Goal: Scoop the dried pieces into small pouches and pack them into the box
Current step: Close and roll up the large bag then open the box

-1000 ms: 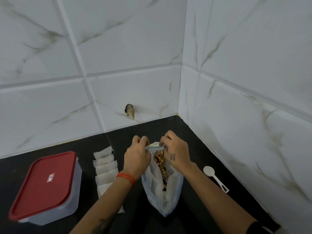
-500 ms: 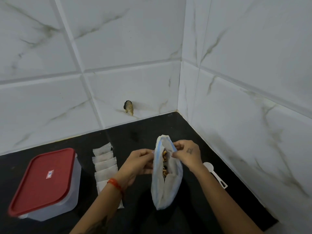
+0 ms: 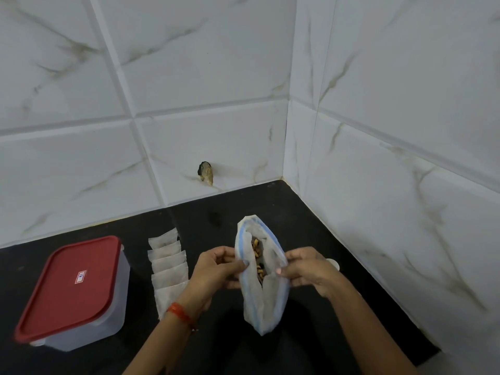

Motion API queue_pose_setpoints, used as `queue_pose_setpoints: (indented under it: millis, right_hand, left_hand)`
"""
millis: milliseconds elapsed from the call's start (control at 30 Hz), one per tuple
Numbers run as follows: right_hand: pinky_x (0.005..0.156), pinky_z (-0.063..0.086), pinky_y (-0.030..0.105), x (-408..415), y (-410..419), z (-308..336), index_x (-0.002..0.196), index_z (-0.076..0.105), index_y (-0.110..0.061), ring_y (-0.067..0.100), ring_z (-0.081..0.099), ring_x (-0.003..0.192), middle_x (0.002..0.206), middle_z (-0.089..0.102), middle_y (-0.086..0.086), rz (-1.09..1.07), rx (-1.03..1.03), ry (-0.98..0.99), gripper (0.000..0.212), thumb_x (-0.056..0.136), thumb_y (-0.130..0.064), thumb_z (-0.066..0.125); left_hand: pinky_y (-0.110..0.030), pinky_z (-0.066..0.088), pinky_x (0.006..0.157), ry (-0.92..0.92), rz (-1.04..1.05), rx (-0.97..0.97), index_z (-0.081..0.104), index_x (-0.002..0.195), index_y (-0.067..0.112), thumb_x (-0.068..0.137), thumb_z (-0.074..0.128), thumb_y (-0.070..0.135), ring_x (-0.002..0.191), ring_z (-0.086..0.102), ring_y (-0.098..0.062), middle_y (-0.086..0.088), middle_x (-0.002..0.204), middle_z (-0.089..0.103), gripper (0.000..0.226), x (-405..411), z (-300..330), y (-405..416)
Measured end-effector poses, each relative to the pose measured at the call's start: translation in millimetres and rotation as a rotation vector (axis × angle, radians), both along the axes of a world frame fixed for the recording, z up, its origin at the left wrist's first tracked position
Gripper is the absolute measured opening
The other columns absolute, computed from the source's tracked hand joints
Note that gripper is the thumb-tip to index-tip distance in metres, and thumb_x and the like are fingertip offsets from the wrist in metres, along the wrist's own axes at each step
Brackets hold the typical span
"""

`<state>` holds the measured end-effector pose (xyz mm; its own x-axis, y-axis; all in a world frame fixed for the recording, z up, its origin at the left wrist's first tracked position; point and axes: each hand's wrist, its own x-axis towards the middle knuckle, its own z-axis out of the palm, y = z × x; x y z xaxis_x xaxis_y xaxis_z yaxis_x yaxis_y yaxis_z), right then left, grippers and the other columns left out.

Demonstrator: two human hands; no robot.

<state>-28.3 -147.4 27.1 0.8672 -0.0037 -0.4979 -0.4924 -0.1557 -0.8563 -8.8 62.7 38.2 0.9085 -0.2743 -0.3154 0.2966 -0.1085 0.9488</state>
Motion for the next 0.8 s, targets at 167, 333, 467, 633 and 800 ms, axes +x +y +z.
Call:
queue_pose_setpoints:
  millis: [167,333,467,633,800]
  right_hand:
    - [0.067,0.047,0.017,3,17,0,0.085,0.053,-0.018,0.010,0.058,0.084,0.086,0.056,-0.005,-0.125,-0.867,-0.420,0.013,0.084,-0.017,0.065]
    - [0.070,0.056,0.026,-4,5,8,0.098,0.062,-0.012,0.014,0.066,0.085,0.093,0.067,0.002,-0.142,-0.247,-0.193,0.018,0.085,-0.023,0.068]
    - [0.075,0.059,0.040,-26,-9,7,0.112,0.061,-0.003,0.028,0.071,0.092,0.101,0.072,0.015,0.018,0.222,0.097,0.028,0.084,-0.005,0.067]
    - [0.062,0.056,0.029,-32,13,4,0.101,0.063,-0.007,0.021,0.072,0.080,0.094,0.073,0.010,-0.104,0.186,-0.031,0.022,0.080,-0.003,0.070]
    - [0.058,0.038,0.016,-23,29,10,0.081,0.047,-0.020,0.010,0.056,0.073,0.079,0.055,-0.004,-0.105,-0.747,-0.382,0.020,0.081,-0.019,0.067]
  left_hand:
    - [-0.012,0.033,0.052,-0.597,0.194,0.747,0.050,0.082,0.015,0.082,0.064,0.011,0.066,0.048,-0.008,0.000,0.084,0.052,0.014,0,-12,-11]
    - [-0.035,0.059,0.065,0.082,0.006,0.338,0.049,0.108,0.017,0.095,0.048,0.041,0.084,0.068,-0.024,-0.011,0.102,0.064,0.028,-1,-6,-4]
    - [-0.045,0.056,0.083,0.422,-0.180,-0.178,0.057,0.116,0.004,0.081,0.063,0.018,0.099,0.067,-0.035,-0.022,0.110,0.067,0.038,-13,0,10]
    - [-0.039,0.058,0.081,0.237,-0.073,-0.062,0.060,0.109,0.001,0.078,0.068,-0.002,0.093,0.070,-0.026,-0.017,0.107,0.069,0.033,-17,-5,-2]
    - [-0.014,0.044,0.048,-0.370,0.141,0.574,0.048,0.084,0.014,0.079,0.066,0.008,0.063,0.059,-0.011,-0.004,0.079,0.059,0.019,-25,-4,-23]
